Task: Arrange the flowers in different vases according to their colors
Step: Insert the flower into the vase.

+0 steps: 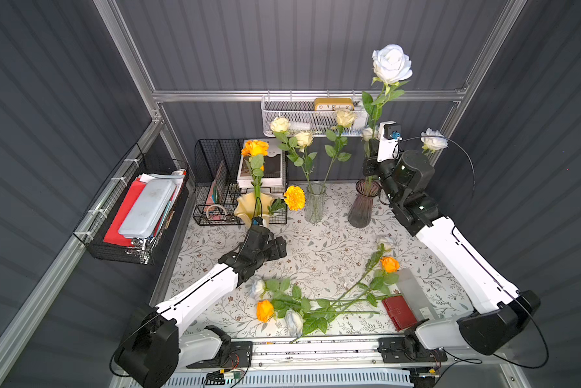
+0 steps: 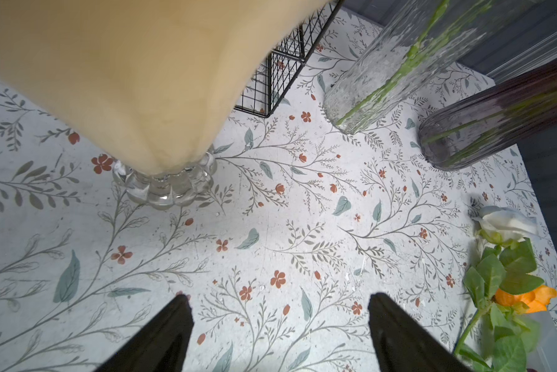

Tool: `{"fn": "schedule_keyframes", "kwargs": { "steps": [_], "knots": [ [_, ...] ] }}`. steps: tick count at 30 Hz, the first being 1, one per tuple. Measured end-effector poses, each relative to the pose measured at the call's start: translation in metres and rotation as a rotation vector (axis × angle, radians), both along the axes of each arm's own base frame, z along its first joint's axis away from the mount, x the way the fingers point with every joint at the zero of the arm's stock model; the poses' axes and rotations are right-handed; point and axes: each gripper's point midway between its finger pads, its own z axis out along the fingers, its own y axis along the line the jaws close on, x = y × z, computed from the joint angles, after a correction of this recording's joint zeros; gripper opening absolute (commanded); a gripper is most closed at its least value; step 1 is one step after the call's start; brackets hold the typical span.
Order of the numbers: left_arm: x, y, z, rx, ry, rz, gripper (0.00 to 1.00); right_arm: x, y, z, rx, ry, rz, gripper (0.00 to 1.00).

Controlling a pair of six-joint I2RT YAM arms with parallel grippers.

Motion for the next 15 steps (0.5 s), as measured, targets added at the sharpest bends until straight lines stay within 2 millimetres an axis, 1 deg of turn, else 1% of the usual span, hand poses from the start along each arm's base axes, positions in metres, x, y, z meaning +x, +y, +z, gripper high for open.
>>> {"fn": "schedule_keyframes", "kwargs": {
  "steps": [3, 6, 11, 15],
  "knots": [
    [0.0, 0.0, -0.004, 0.006, 0.009, 0.0, 0.89, 0.021, -0.016, -0.013, -0.013, -0.008, -0.054, 0.0],
    [0.001, 0.0, -0.006, 0.011, 0.014, 0.002, 0.89, 0.043, -0.026, -0.03, -0.02, 0.004, -0.084, 0.0],
    [0.001, 0.0, -0.01, 0.018, 0.022, 0.003, 0.89, 0.07, -0.037, -0.074, -0.029, 0.045, -0.108, 0.0],
    [0.001, 0.001, -0.012, 0.023, 0.026, 0.005, 0.89, 0.08, -0.039, -0.11, -0.012, 0.087, -0.108, 0.0]
  ]
}}
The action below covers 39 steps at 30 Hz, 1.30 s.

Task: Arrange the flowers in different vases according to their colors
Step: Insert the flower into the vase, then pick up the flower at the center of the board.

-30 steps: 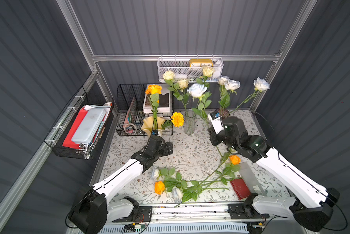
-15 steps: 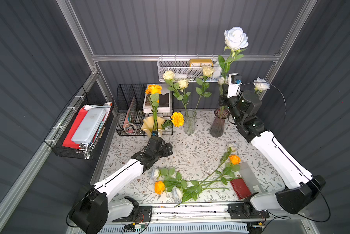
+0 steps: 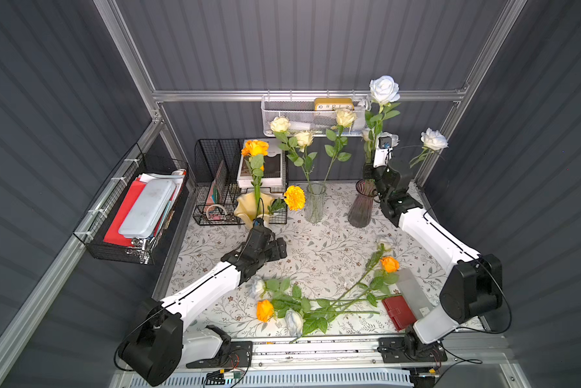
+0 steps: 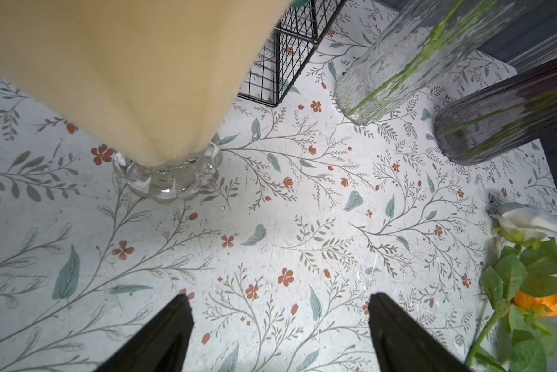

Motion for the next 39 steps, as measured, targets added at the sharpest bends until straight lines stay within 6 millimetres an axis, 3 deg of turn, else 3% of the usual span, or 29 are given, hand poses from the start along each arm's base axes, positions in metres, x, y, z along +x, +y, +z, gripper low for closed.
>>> {"fn": "schedule_keyframes", "kwargs": {
  "steps": [5, 8, 12, 18, 22, 24, 27, 34, 36, 39],
  "knots": [
    [0.0, 0.0, 0.0, 0.002, -0.001, 0.002, 0.89, 0.003, 0.0, -0.033, 0.027, 0.044, 0.005, 0.4],
    [0.0, 0.001, 0.0, 0.002, -0.002, 0.004, 0.9, -0.001, 0.001, -0.036, 0.041, 0.051, 0.013, 0.48],
    [0.0, 0.001, 0.002, 0.001, -0.007, 0.005, 0.9, -0.017, -0.003, -0.02, 0.06, 0.037, 0.016, 0.53],
    [0.0, 0.002, 0.005, -0.003, -0.015, 0.006, 0.9, -0.065, -0.006, 0.021, 0.106, 0.028, 0.053, 0.55],
    [0.0, 0.001, 0.006, -0.005, -0.018, 0.006, 0.9, -0.102, 0.01, 0.015, 0.145, 0.122, 0.15, 0.55],
    [0.0, 0.002, 0.007, -0.007, -0.021, 0.006, 0.9, -0.119, 0.021, -0.006, 0.171, 0.203, 0.213, 0.55],
    [-0.001, 0.002, 0.006, -0.006, -0.019, 0.006, 0.9, -0.146, 0.047, -0.06, 0.182, 0.39, 0.307, 0.55],
    [-0.003, 0.003, 0.005, -0.006, -0.018, 0.006, 0.9, -0.239, 0.151, -0.195, -0.057, 0.904, 0.596, 0.54],
    [-0.003, 0.003, 0.006, -0.008, -0.022, 0.006, 0.9, -0.267, 0.164, -0.226, -0.155, 1.025, 0.647, 0.53],
    [-0.003, 0.003, 0.008, -0.011, -0.027, 0.006, 0.9, -0.296, 0.166, -0.258, -0.283, 1.156, 0.682, 0.53]
  ]
}}
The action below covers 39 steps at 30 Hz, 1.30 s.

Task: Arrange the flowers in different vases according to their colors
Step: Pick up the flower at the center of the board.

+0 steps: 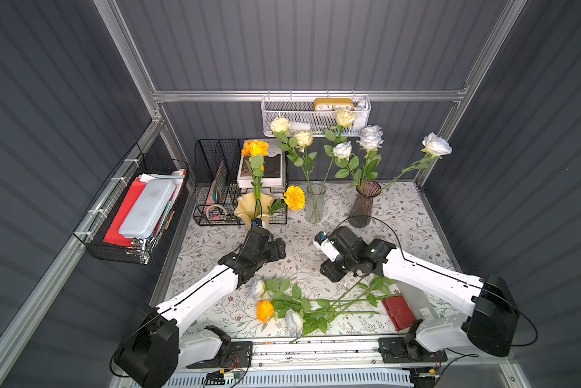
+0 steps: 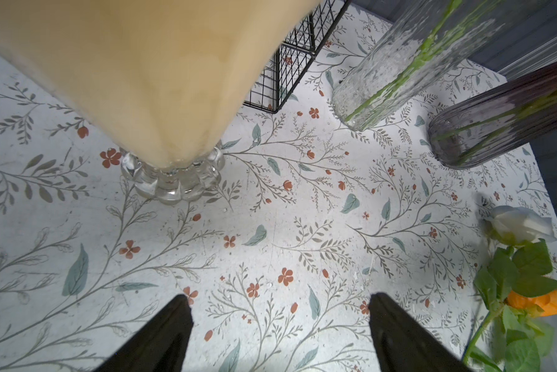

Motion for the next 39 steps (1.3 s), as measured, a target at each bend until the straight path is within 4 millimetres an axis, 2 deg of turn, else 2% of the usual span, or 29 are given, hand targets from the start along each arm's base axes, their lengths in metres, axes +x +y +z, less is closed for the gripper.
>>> {"fn": "schedule_keyframes", "kwargs": {
  "steps": [2, 5, 12, 16, 22, 29, 39],
  "knots": [
    [0.0, 0.0, 0.0, 0.0, 0.0, 0.001, 0.9, -0.015, 0.0, -0.012, -0.064, 0.037, 0.063, 0.53],
    [0.0, 0.0, -0.001, 0.001, 0.001, 0.0, 0.9, -0.028, 0.003, -0.02, -0.114, 0.055, 0.146, 0.52],
    [-0.001, 0.001, -0.003, 0.002, 0.003, 0.0, 0.9, -0.047, 0.023, -0.034, -0.168, 0.058, 0.297, 0.49],
    [-0.001, 0.001, -0.003, 0.001, 0.001, 0.0, 0.9, -0.056, 0.032, -0.049, -0.198, 0.076, 0.354, 0.47],
    [0.0, 0.0, -0.002, -0.002, -0.004, 0.0, 0.9, -0.06, 0.034, -0.071, -0.248, 0.112, 0.382, 0.44],
    [-0.001, 0.0, -0.004, -0.001, -0.002, 0.0, 0.9, -0.058, 0.041, -0.08, -0.243, 0.107, 0.394, 0.35],
    [-0.002, 0.001, -0.007, 0.002, 0.003, 0.001, 0.9, -0.059, 0.048, -0.091, -0.253, 0.099, 0.409, 0.33]
  ]
}}
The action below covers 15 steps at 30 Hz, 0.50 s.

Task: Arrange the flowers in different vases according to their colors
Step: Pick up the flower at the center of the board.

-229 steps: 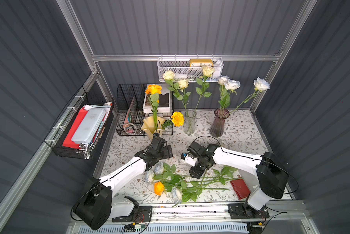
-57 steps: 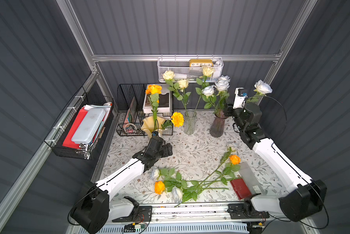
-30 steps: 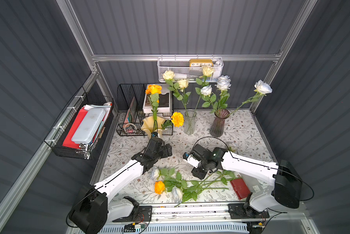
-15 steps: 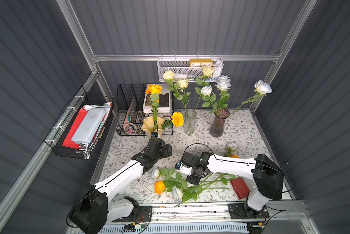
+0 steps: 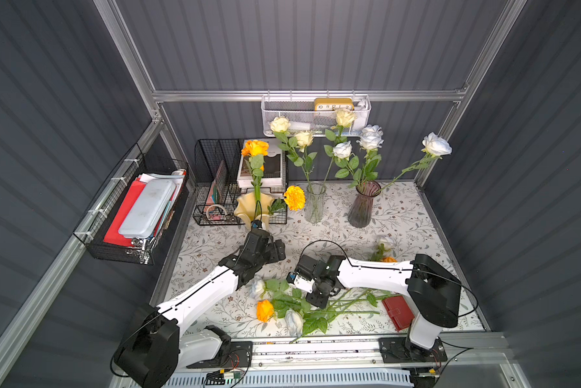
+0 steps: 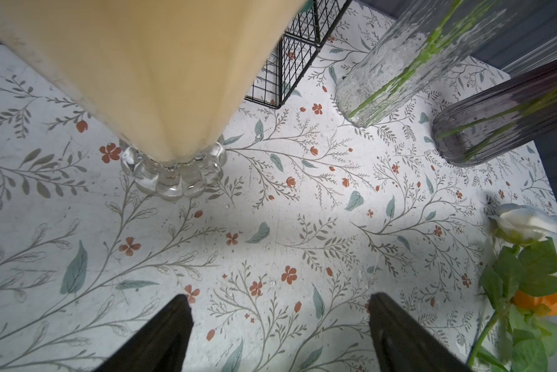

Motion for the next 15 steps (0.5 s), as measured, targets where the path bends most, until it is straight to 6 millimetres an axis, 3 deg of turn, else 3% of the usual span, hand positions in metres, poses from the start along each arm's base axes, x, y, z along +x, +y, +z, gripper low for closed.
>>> {"fn": "schedule_keyframes", "kwargs": {
  "steps": [9, 15],
  "knots": [
    [0.0, 0.0, 0.0, 0.0, 0.0, 0.0, 0.9, -0.001, 0.002, -0.014, -0.035, -0.014, 0.008, 0.24],
    [0.0, 0.0, 0.0, 0.0, 0.0, 0.0, 0.9, 0.01, 0.002, -0.014, -0.048, -0.083, -0.001, 0.1]
  ]
}}
